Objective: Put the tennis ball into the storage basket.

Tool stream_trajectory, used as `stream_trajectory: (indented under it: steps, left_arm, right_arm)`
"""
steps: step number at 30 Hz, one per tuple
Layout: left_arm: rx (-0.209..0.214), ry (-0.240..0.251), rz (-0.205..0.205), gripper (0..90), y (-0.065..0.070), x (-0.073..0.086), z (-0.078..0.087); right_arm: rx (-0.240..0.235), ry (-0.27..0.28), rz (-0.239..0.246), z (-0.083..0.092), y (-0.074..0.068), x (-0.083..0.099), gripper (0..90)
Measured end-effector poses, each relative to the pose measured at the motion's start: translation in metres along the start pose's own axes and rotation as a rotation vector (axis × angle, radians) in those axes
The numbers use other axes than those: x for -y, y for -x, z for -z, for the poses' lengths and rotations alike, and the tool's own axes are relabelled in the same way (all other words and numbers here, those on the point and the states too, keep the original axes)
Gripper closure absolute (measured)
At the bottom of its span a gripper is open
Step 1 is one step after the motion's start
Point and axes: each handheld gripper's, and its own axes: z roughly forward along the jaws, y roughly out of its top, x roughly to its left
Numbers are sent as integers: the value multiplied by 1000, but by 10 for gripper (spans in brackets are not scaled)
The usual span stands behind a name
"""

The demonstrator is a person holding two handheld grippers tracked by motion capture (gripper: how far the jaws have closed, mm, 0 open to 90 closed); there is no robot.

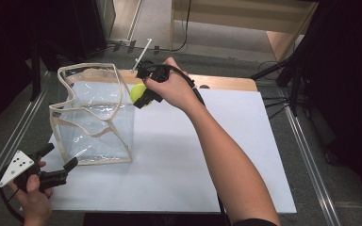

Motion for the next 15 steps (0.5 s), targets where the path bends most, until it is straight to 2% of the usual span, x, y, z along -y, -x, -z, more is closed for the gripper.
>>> stream_trajectory:
  steps: [15]
  left_arm:
    - [1, 0, 0, 0, 0, 0, 1]
  right_arm:
    - [-3, 9, 21, 13, -5, -15, 243]
